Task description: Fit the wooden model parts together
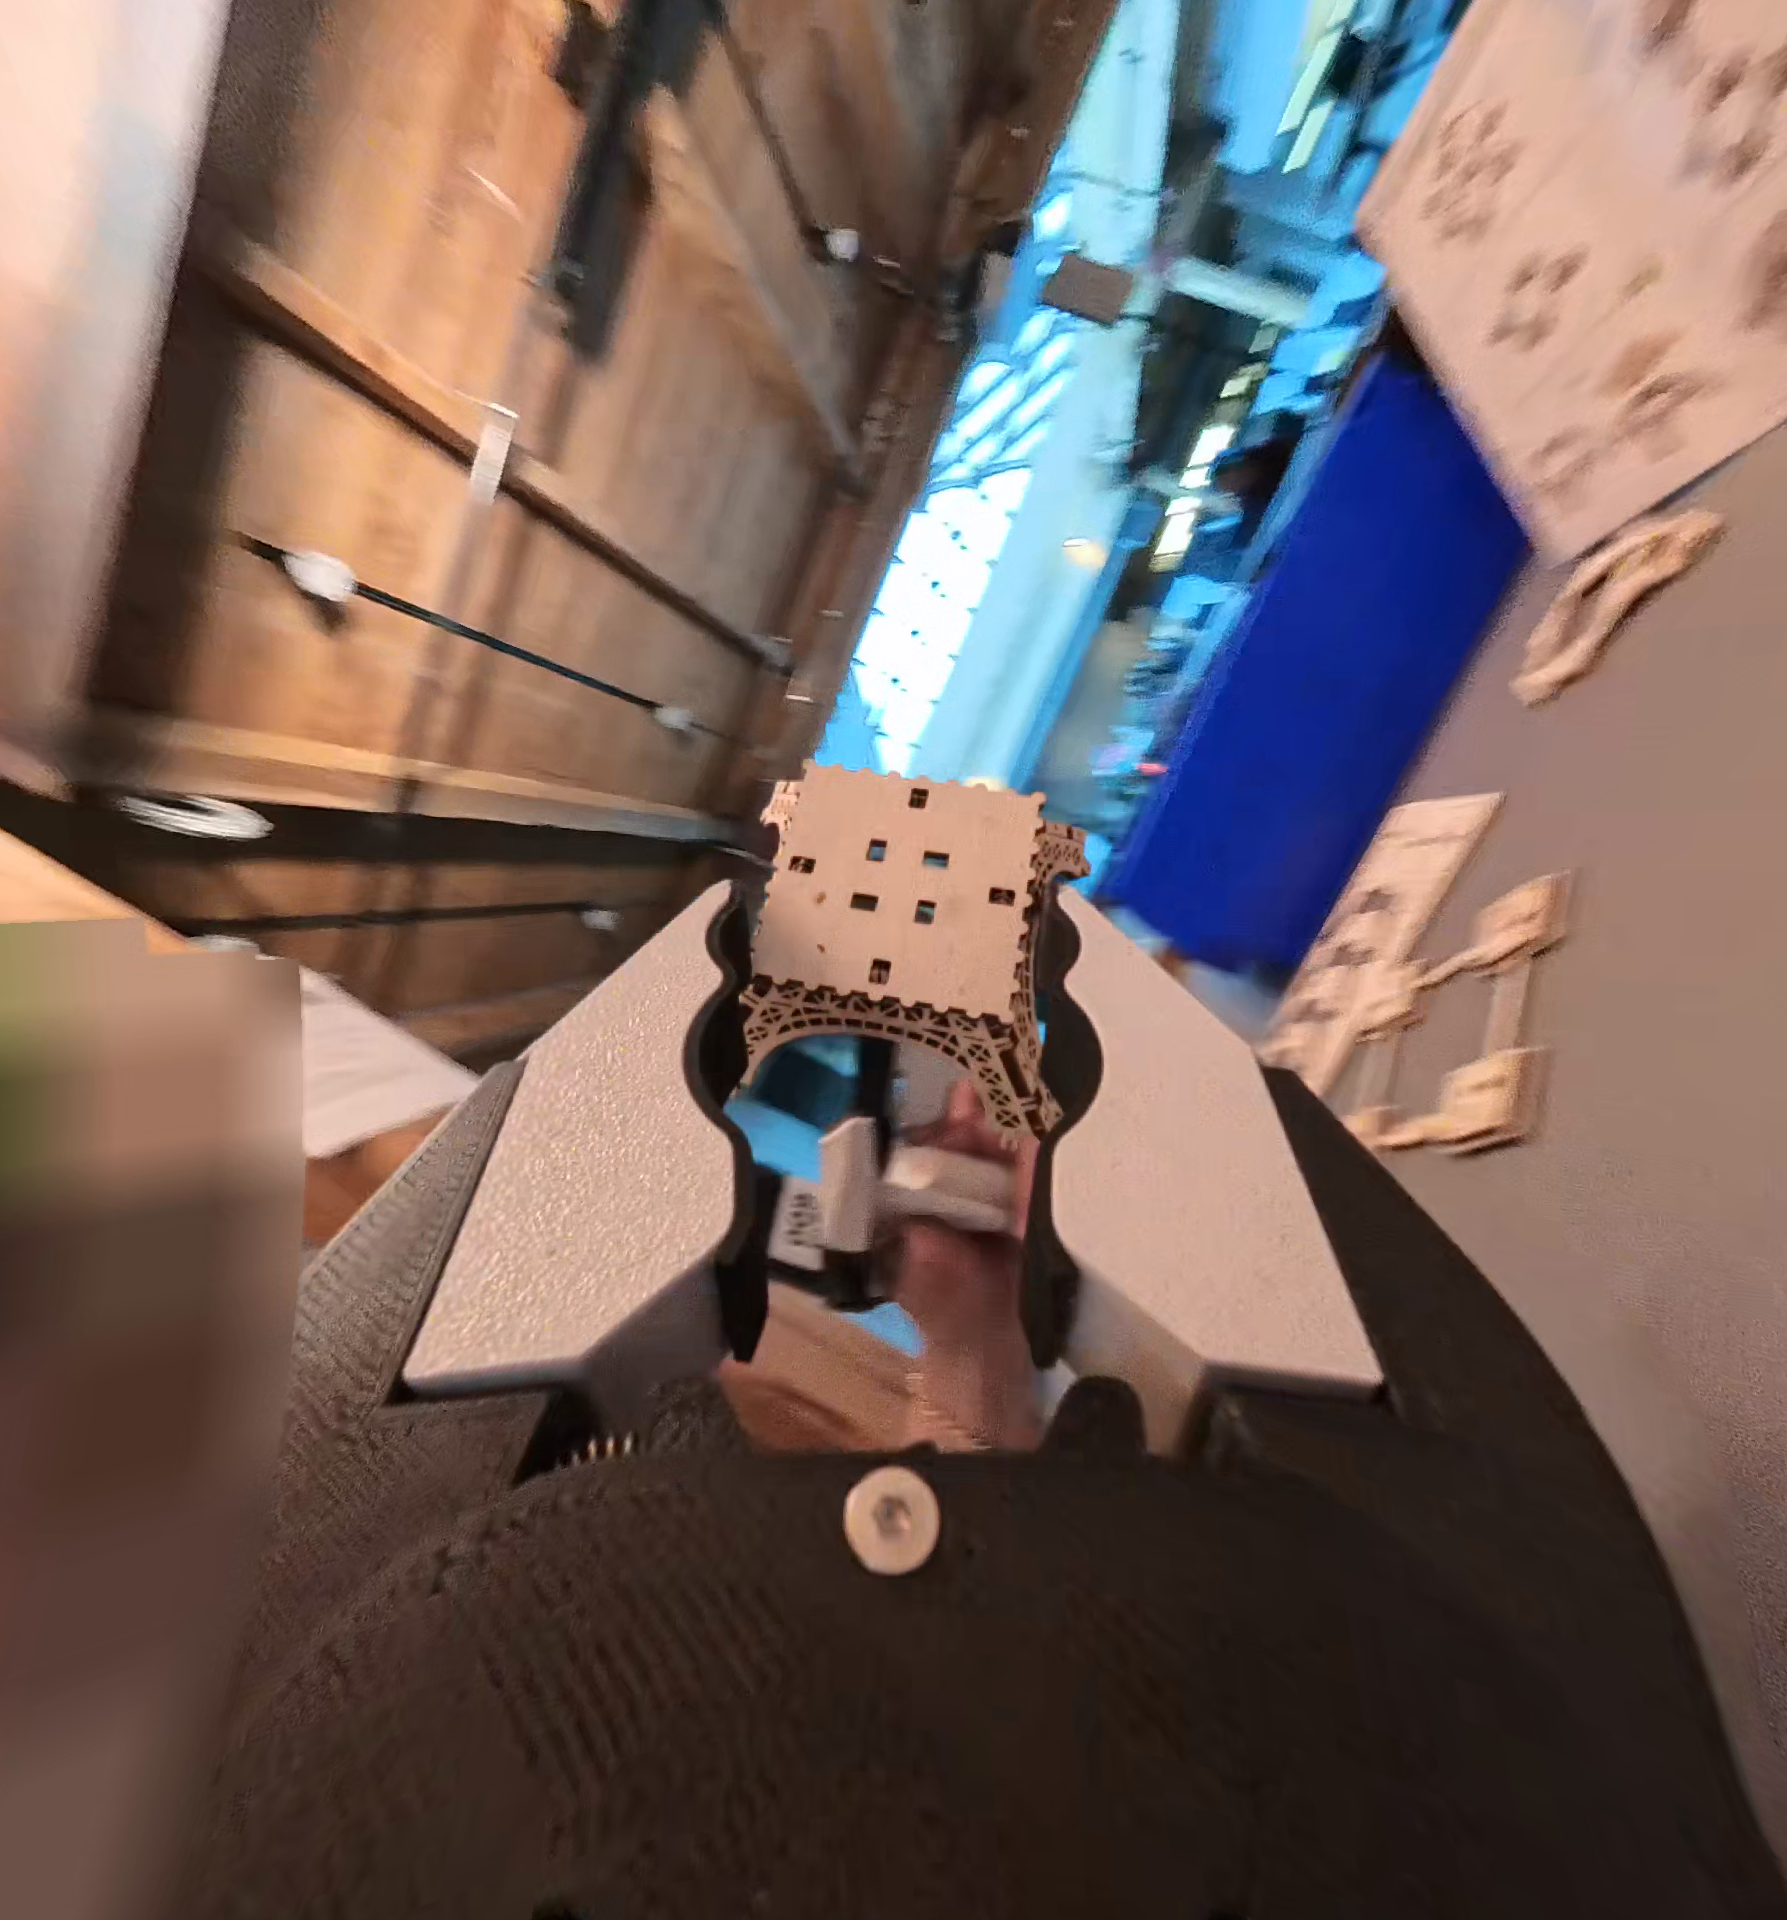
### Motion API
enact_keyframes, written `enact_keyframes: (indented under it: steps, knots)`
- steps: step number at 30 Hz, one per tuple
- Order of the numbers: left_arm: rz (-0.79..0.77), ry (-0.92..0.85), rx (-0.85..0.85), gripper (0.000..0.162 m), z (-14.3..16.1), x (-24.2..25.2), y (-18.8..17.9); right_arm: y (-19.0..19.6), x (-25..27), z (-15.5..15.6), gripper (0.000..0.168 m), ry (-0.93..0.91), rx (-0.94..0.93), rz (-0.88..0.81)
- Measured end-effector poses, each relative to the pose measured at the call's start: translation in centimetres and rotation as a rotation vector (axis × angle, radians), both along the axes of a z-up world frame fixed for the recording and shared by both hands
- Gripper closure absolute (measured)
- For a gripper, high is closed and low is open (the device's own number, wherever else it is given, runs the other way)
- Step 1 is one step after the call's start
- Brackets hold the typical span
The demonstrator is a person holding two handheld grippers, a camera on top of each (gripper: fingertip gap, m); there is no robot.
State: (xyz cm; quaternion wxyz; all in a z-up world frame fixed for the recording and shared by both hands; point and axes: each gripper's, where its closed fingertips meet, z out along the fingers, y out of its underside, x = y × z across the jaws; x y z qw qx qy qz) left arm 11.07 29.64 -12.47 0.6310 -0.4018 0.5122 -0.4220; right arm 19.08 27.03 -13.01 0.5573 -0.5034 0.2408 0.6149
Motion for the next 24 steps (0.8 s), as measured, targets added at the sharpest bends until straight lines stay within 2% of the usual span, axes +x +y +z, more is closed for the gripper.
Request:
enact_keyframes:
  steps: [3, 6, 9, 13, 17, 22, 24]
  knots:
    - [-0.062, 0.106, 0.072, 0.082, 0.7, 3.2, -2.9, -1.3, -1.5, 1.2, 0.115, 0.174, 0.075, 0.093]
    - [-0.087, 0.234, 0.148, 0.073, 0.7, 5.7, -5.2, -2.3, -2.6, 1.9, 0.115, 0.217, 0.116, 0.118]
    - [-0.105, 0.327, 0.184, 0.073, 0.2, 6.9, -6.8, -3.0, -2.8, 2.4, 0.115, 0.229, 0.138, 0.123]
    - [-0.102, 0.353, 0.212, 0.085, 0.0, 7.3, -7.3, -3.6, -3.1, 2.6, 0.114, 0.191, 0.156, 0.14]
    - [-0.106, 0.345, 0.193, 0.103, 0.5, 7.0, -7.2, -3.9, -3.3, 2.6, 0.116, 0.161, 0.175, 0.155]
    - [-0.138, 0.379, 0.214, 0.105, 0.6, 6.7, -7.2, -4.2, -3.3, 2.5, 0.119, 0.116, 0.18, 0.157]
    - [-0.133, 0.407, 0.242, 0.105, 0.6, 6.7, -7.2, -4.3, -3.1, 2.6, 0.113, 0.086, 0.185, 0.146]
